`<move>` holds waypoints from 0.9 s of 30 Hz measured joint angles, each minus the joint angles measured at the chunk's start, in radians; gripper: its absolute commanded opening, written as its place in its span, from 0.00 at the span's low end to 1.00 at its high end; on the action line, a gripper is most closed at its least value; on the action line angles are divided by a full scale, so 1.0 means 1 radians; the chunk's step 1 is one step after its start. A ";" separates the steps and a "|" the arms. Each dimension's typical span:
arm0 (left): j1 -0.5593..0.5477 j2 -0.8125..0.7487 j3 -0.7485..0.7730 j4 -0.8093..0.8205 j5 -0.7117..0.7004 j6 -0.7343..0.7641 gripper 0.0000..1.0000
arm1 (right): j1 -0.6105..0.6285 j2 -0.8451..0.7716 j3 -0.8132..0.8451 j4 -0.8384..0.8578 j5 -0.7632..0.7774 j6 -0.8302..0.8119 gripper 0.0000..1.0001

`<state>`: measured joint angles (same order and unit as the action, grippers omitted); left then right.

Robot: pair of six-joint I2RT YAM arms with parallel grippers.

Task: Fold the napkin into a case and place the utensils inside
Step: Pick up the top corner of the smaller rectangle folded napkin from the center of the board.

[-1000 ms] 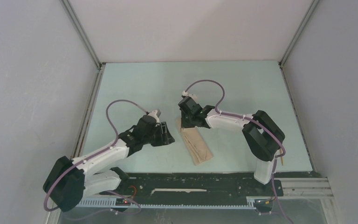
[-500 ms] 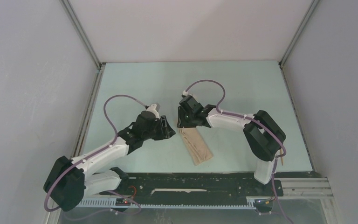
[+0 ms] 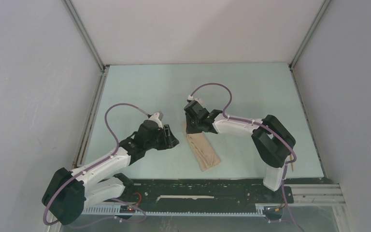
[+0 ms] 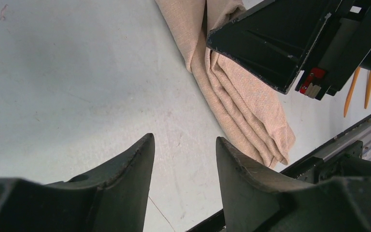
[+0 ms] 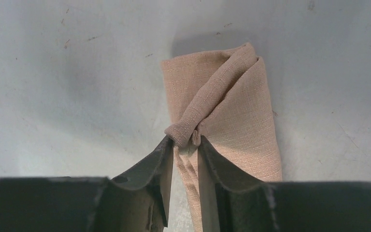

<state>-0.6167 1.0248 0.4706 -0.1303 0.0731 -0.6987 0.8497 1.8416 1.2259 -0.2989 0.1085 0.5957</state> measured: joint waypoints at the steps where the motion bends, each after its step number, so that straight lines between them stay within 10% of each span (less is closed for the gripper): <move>1: 0.000 0.000 -0.001 0.000 0.000 0.000 0.57 | 0.000 0.000 0.000 0.000 0.004 -0.003 0.26; 6: 0.000 0.000 -0.001 0.001 0.001 0.000 0.59 | 0.002 0.000 0.001 -0.005 0.014 -0.011 0.00; 27: -0.019 0.442 0.307 0.060 -0.043 0.169 0.38 | -0.085 -0.093 -0.083 0.030 -0.118 0.196 0.00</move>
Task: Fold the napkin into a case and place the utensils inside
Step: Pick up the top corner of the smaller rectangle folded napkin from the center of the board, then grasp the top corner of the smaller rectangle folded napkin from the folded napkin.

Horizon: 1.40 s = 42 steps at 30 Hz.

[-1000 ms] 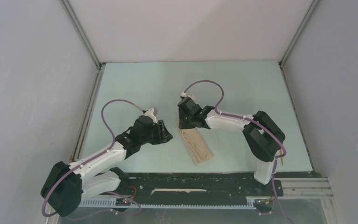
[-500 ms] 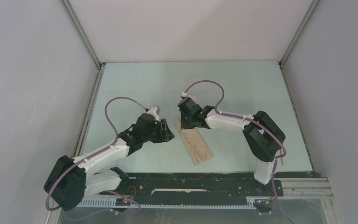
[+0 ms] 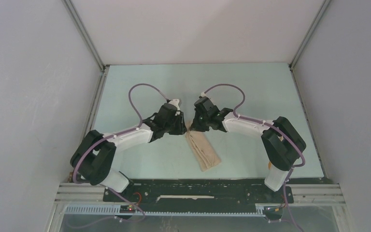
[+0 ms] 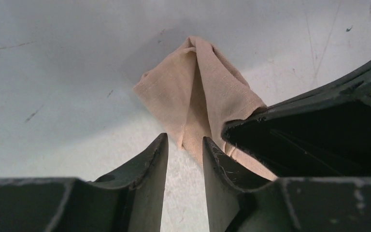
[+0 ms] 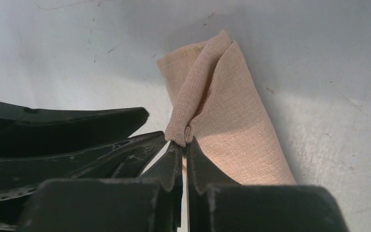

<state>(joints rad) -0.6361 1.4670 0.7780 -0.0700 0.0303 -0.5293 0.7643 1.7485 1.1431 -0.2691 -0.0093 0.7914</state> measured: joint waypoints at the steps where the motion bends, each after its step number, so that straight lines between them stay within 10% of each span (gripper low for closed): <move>1: -0.010 0.021 0.015 -0.005 -0.012 0.008 0.38 | -0.003 -0.001 -0.003 0.002 -0.004 0.006 0.00; 18: -0.141 0.224 0.226 -0.155 -0.266 0.122 0.35 | -0.018 -0.006 -0.019 0.021 -0.034 0.030 0.00; 33: -0.143 0.256 0.238 -0.165 -0.301 0.146 0.00 | -0.023 -0.006 -0.040 0.048 -0.061 0.035 0.00; 42: -0.134 0.190 0.195 -0.129 -0.264 0.146 0.00 | -0.065 -0.006 -0.150 0.226 -0.176 0.093 0.00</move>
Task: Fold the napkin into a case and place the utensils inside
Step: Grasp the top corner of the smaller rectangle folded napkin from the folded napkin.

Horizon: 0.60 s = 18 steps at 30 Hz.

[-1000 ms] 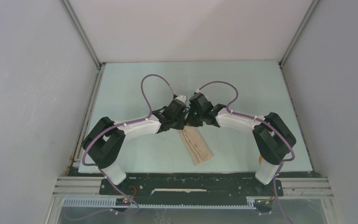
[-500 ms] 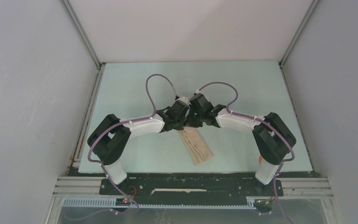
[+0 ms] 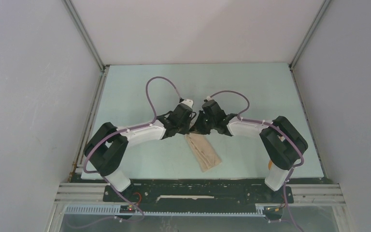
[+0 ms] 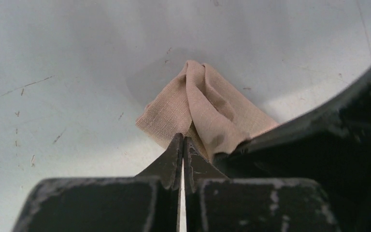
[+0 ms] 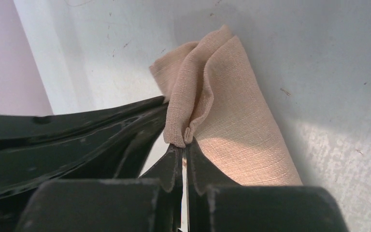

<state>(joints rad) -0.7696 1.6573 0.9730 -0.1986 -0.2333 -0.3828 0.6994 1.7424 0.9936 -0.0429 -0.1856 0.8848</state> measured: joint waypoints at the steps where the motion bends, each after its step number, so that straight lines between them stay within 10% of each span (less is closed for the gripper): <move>1: 0.002 -0.016 -0.012 0.010 0.005 0.000 0.00 | -0.006 0.000 -0.016 0.026 -0.011 0.008 0.00; 14: 0.055 -0.063 -0.150 0.138 0.108 -0.036 0.00 | -0.052 0.154 -0.103 0.384 -0.194 0.090 0.00; 18: 0.055 -0.072 -0.178 0.167 0.109 -0.044 0.00 | -0.060 0.161 -0.105 0.410 -0.238 0.071 0.21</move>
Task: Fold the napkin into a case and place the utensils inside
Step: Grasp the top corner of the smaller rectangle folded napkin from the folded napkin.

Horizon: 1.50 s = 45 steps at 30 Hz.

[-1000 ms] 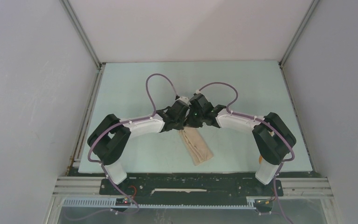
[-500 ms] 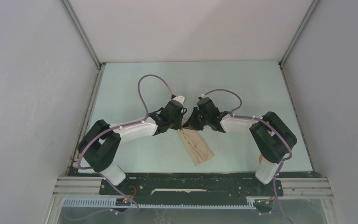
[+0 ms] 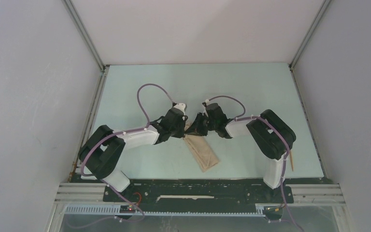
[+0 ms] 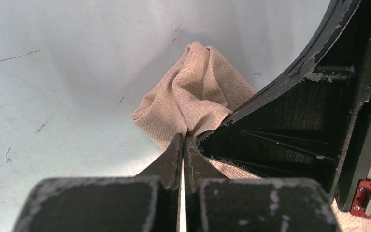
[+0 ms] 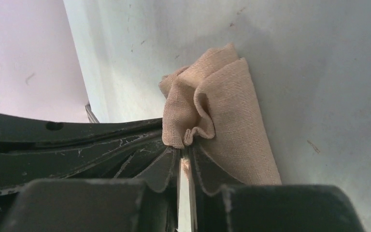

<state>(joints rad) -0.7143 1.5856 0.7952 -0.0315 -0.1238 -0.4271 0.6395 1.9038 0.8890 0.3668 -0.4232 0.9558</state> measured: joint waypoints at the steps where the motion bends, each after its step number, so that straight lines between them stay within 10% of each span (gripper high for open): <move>1: 0.001 -0.003 -0.005 0.006 0.000 -0.002 0.00 | -0.004 0.000 0.000 0.004 -0.010 -0.010 0.23; 20: 0.008 -0.014 -0.016 0.051 0.025 -0.018 0.00 | -0.023 -0.084 0.009 -0.070 -0.026 -0.125 0.36; 26: 0.008 -0.015 -0.016 0.053 0.027 -0.018 0.00 | -0.014 -0.082 0.061 -0.120 -0.003 -0.156 0.00; 45: 0.024 -0.129 -0.133 0.169 0.050 -0.043 0.00 | 0.005 -0.080 0.048 -0.180 0.024 -0.068 0.00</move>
<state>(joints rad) -0.6907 1.4563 0.6624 0.1379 -0.0742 -0.4698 0.6445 1.8240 0.9367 0.1867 -0.3996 0.8879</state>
